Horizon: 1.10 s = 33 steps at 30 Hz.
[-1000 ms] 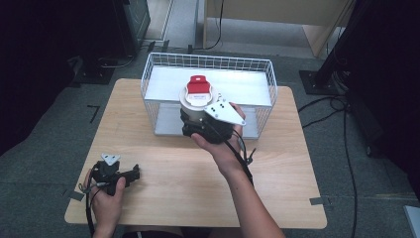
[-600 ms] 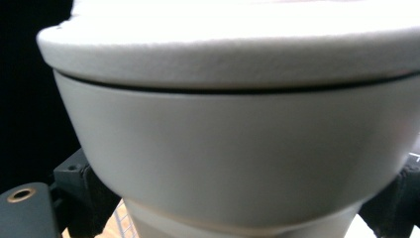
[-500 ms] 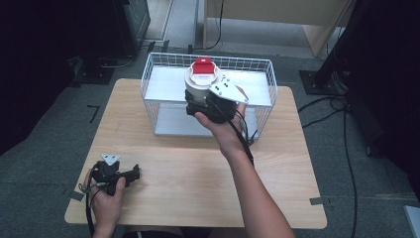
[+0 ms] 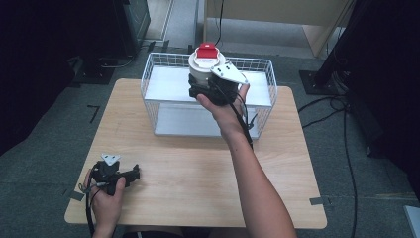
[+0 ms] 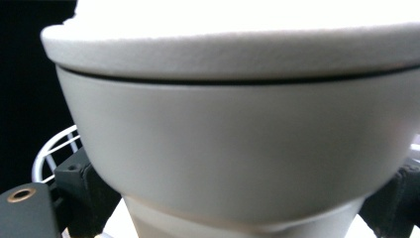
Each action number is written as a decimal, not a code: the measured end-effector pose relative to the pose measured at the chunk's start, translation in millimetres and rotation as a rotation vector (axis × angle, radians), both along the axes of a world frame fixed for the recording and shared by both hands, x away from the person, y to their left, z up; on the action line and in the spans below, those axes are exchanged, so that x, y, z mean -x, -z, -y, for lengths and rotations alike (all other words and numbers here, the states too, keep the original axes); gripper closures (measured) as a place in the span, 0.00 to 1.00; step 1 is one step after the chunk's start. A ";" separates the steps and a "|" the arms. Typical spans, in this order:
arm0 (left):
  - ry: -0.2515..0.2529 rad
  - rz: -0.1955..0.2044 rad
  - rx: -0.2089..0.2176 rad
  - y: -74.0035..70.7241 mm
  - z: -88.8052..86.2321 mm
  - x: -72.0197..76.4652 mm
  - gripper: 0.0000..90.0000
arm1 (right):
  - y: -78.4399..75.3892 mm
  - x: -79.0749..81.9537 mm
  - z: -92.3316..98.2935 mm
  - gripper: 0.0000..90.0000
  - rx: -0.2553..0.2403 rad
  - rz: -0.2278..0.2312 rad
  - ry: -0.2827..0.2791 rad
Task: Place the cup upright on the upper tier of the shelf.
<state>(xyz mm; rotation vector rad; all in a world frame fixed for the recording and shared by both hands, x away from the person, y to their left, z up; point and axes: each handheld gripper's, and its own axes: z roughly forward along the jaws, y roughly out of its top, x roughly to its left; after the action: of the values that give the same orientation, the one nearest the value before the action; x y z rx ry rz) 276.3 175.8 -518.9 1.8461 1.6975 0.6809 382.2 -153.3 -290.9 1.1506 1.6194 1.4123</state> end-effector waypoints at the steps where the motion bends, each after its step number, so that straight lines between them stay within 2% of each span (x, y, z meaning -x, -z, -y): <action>1: 0.000 0.000 0.000 0.0 0.0 0.0 0.00 | -0.4 -3.8 0.2 0.09 0.006 0.001 0.006; 7: 0.000 0.001 0.000 0.1 0.0 0.0 0.00 | -2.1 -22.8 2.5 0.09 -0.004 -0.015 0.024; 9: -0.001 0.002 0.000 0.1 0.0 0.0 0.00 | -1.0 -32.7 3.8 0.09 0.009 -0.025 0.040; 14: 0.000 0.001 0.000 0.1 0.0 0.0 0.00 | 1.3 -45.1 6.1 0.09 0.023 -0.033 0.064; 19: 0.000 0.001 0.000 0.1 0.0 0.0 0.00 | 4.6 -56.2 9.9 0.09 0.008 -0.055 0.095; 26: 0.000 0.001 0.000 0.1 0.0 0.0 0.00 | 10.0 -54.9 12.0 0.09 0.017 -0.034 0.097; 30: 0.000 0.001 -0.001 0.1 0.0 0.0 0.00 | 12.2 -53.5 16.4 0.09 -0.022 -0.037 0.097; 33: 0.000 0.001 -0.001 0.1 0.0 0.0 0.00 | 11.2 -53.9 15.8 0.09 -0.003 -0.041 0.090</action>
<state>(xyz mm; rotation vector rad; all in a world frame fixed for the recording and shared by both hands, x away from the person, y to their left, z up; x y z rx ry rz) 276.3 175.8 -519.0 1.8458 1.6971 0.6822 436.1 -169.1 -302.2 1.2463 1.5738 1.3426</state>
